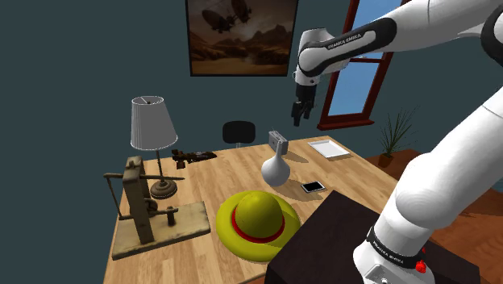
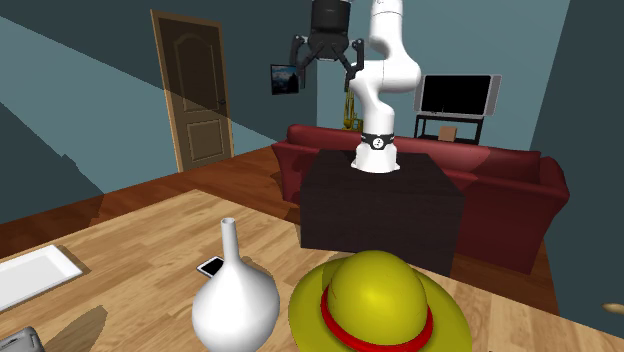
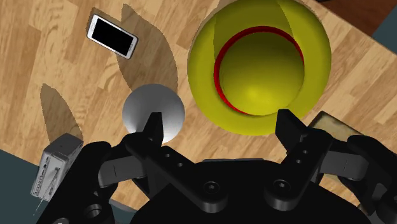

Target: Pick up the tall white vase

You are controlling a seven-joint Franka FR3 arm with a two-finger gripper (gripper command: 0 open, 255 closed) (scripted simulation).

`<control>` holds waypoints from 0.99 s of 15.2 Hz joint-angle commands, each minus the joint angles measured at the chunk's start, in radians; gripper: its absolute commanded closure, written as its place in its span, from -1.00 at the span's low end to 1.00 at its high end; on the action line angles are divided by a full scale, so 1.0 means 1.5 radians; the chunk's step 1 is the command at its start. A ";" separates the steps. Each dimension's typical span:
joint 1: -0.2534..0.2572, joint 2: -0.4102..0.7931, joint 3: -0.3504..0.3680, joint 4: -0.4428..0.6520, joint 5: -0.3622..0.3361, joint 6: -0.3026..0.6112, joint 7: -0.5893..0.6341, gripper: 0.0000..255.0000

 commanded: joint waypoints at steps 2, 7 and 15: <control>-0.002 0.077 -0.021 0.034 0.017 0.038 -0.032 -1.00; -0.013 0.210 -0.046 0.108 0.062 0.085 -0.092 -1.00; -0.060 0.429 -0.047 0.272 0.148 0.114 -0.182 -1.00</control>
